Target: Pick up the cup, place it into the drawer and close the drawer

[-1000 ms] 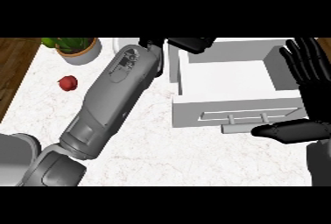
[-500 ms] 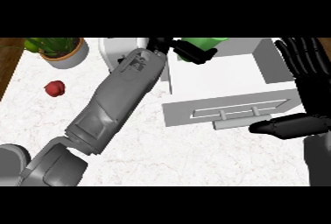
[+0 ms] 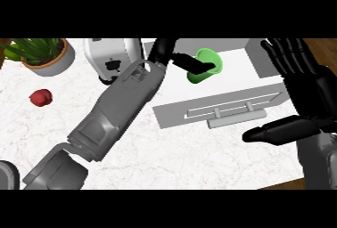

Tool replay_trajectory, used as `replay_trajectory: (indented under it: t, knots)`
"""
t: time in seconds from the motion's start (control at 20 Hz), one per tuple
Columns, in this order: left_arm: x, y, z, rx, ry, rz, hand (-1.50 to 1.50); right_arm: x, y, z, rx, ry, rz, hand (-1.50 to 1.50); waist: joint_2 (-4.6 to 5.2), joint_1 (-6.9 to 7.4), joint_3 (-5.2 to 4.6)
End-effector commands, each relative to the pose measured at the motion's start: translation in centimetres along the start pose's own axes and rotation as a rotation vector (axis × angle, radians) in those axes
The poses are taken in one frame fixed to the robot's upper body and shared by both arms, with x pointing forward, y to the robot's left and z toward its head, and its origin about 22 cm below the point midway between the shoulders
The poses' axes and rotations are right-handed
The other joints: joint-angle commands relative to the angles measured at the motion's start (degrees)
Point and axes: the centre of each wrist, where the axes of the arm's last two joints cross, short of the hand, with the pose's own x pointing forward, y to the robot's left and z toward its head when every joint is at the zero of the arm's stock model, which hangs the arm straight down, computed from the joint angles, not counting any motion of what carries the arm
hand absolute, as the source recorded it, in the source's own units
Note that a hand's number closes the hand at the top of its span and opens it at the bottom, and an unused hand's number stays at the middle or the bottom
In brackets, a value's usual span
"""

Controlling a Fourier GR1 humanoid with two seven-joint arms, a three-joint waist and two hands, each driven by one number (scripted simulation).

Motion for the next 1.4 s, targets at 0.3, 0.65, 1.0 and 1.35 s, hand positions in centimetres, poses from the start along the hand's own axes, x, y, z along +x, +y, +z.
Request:
replay_trajectory:
  t: [0.3,0.65,1.0,1.35]
  knots:
    - [1.2,-0.1,0.0,0.035,-0.184,0.279,-1.50,0.2,3.8,-1.7,0.404,-0.028,-0.180,1.50,-0.21,0.33,-0.15]
    - [0.6,0.2,0.1,0.152,-0.195,0.307,-1.50,-0.1,2.3,0.6,0.686,0.254,0.112,1.50,-1.31,3.12,-0.12]
    - [-0.8,0.5,0.5,0.168,-0.186,0.360,-1.50,-1.6,3.0,2.7,0.625,0.346,0.456,-1.50,-1.93,8.05,-0.04]
    - [-1.9,3.1,1.3,0.185,-0.216,0.416,-1.50,-10.1,4.8,3.9,0.593,0.515,0.534,-1.50,-2.32,12.79,-0.05]
